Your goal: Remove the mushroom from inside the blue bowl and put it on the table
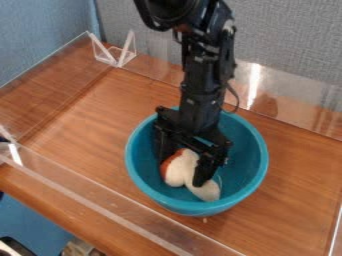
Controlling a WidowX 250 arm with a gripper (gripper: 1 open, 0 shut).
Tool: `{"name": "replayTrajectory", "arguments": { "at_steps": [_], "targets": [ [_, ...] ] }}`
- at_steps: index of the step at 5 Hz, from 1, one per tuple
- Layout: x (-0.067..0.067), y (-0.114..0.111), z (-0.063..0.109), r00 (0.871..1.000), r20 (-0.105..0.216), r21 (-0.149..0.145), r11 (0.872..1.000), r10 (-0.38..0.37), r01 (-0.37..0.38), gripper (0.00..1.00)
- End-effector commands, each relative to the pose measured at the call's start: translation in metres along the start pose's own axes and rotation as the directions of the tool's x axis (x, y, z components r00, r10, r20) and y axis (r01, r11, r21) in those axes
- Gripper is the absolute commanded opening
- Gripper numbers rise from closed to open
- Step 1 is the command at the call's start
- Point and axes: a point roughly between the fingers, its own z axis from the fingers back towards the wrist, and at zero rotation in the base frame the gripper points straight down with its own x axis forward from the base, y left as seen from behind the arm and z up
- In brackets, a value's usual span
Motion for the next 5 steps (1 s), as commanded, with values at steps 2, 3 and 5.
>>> {"name": "replayTrajectory", "arguments": {
  "at_steps": [2,3,5],
  "targets": [
    [0.004,0.000,-0.010,1.000,0.009,-0.008,1.000,-0.005,0.005,0.00],
    [0.002,0.002,-0.007,1.000,0.021,-0.015,1.000,-0.001,0.002,0.00],
    [0.000,0.005,0.000,0.999,0.046,-0.028,1.000,0.007,-0.006,0.00]
  ]
}}
